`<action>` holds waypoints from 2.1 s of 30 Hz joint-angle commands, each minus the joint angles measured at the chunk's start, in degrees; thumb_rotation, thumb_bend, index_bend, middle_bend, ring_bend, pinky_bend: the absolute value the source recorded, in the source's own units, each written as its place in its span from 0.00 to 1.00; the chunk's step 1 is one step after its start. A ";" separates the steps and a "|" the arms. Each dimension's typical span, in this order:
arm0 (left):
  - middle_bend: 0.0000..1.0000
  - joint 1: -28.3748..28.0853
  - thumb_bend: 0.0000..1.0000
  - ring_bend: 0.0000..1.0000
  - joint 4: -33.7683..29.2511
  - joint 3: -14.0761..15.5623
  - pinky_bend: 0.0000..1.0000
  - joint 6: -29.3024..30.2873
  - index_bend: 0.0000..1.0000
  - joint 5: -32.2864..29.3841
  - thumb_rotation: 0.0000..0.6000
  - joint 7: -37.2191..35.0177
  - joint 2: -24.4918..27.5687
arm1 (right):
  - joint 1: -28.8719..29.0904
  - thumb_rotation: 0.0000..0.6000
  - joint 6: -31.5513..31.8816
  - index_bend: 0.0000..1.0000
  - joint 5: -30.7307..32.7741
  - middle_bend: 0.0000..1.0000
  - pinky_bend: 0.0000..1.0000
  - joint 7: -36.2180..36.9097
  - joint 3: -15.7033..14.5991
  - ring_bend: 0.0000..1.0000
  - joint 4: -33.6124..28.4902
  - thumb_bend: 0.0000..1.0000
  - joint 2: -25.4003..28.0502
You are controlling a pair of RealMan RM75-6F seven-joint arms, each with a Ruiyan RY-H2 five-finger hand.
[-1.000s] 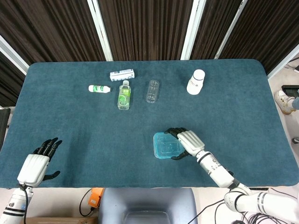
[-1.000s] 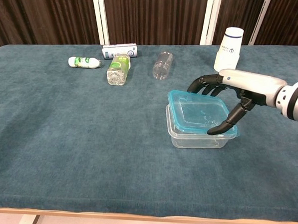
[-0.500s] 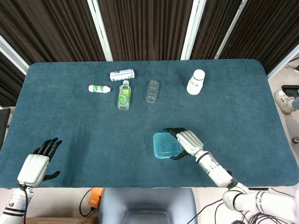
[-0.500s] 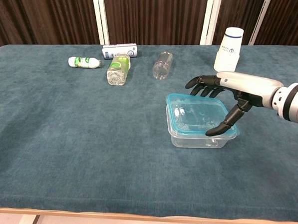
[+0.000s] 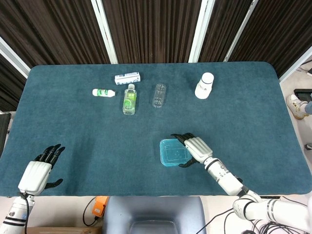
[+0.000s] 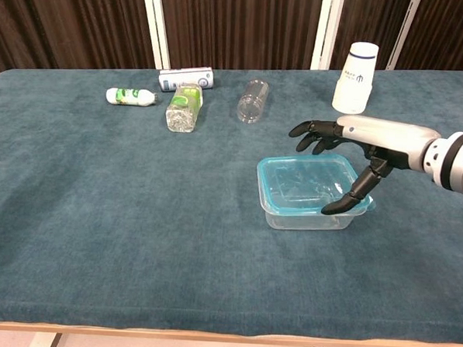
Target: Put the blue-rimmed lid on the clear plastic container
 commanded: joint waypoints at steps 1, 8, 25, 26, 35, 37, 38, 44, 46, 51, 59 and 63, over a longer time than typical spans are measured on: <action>0.08 -0.01 0.42 0.10 -0.02 0.01 0.34 -0.02 0.11 0.01 1.00 0.04 -0.02 | -0.01 1.00 0.03 0.20 -0.09 0.23 0.20 0.35 0.01 0.17 0.03 0.24 0.03; 0.08 0.00 0.42 0.10 0.02 0.04 0.34 0.02 0.11 0.08 1.00 0.00 -0.04 | -0.04 1.00 -0.13 0.17 -0.55 0.19 0.16 1.24 -0.23 0.12 0.01 0.24 0.44; 0.08 0.04 0.42 0.10 -0.14 0.07 0.34 0.04 0.11 0.08 1.00 -0.25 0.12 | -2.45 1.00 3.05 0.04 -12.00 0.10 0.03 1.38 -6.76 0.03 -2.13 0.24 6.97; 0.08 0.03 0.42 0.10 -0.14 0.06 0.34 0.03 0.11 0.06 1.00 -0.24 0.13 | -2.74 1.00 3.71 0.04 -12.85 0.10 0.03 0.95 -7.23 0.03 -1.61 0.24 6.94; 0.08 -0.12 0.42 0.10 -0.41 0.22 0.34 -0.48 0.11 0.02 1.00 -0.26 0.28 | -3.74 1.00 5.85 0.04 -16.16 0.10 0.02 0.15 -9.08 0.03 3.09 0.24 5.10; 0.08 -0.15 0.42 0.10 -0.44 0.23 0.34 -0.54 0.11 0.02 1.00 -0.31 0.32 | -3.50 1.00 5.60 0.04 -16.41 0.10 0.02 0.73 -9.11 0.03 3.69 0.24 4.69; 0.08 -0.16 0.42 0.10 -0.44 0.23 0.34 -0.56 0.11 0.01 1.00 -0.35 0.34 | -3.41 1.00 5.51 0.04 -16.52 0.10 0.02 0.90 -9.13 0.03 3.92 0.24 4.52; 0.08 -0.16 0.42 0.10 -0.49 0.19 0.34 -0.64 0.11 -0.19 1.00 -0.36 0.38 | -2.85 1.00 4.70 0.04 -16.90 0.10 0.02 2.25 -9.33 0.03 4.61 0.24 3.70; 0.08 -0.18 0.42 0.10 -0.48 0.21 0.34 -0.66 0.11 -0.15 1.00 -0.37 0.40 | -2.65 1.00 4.34 0.04 -16.82 0.10 0.02 2.53 -9.32 0.03 4.80 0.24 3.47; 0.08 -0.20 0.42 0.10 -0.50 0.21 0.34 -0.71 0.11 -0.18 1.00 -0.42 0.43 | -2.31 1.00 3.58 0.04 -16.29 0.10 0.02 2.55 -9.16 0.03 5.32 0.24 2.83; 0.08 -0.19 0.42 0.10 -0.50 0.20 0.34 -0.69 0.11 -0.20 1.00 -0.51 0.47 | -2.15 1.00 3.20 0.04 -16.04 0.10 0.02 2.54 -9.27 0.03 5.40 0.24 2.44; 0.08 -0.18 0.42 0.10 -0.52 0.23 0.34 -0.67 0.11 -0.16 1.00 -0.55 0.50 | -2.28 1.00 3.38 0.04 -16.02 0.10 0.02 2.29 -9.38 0.03 5.36 0.24 2.37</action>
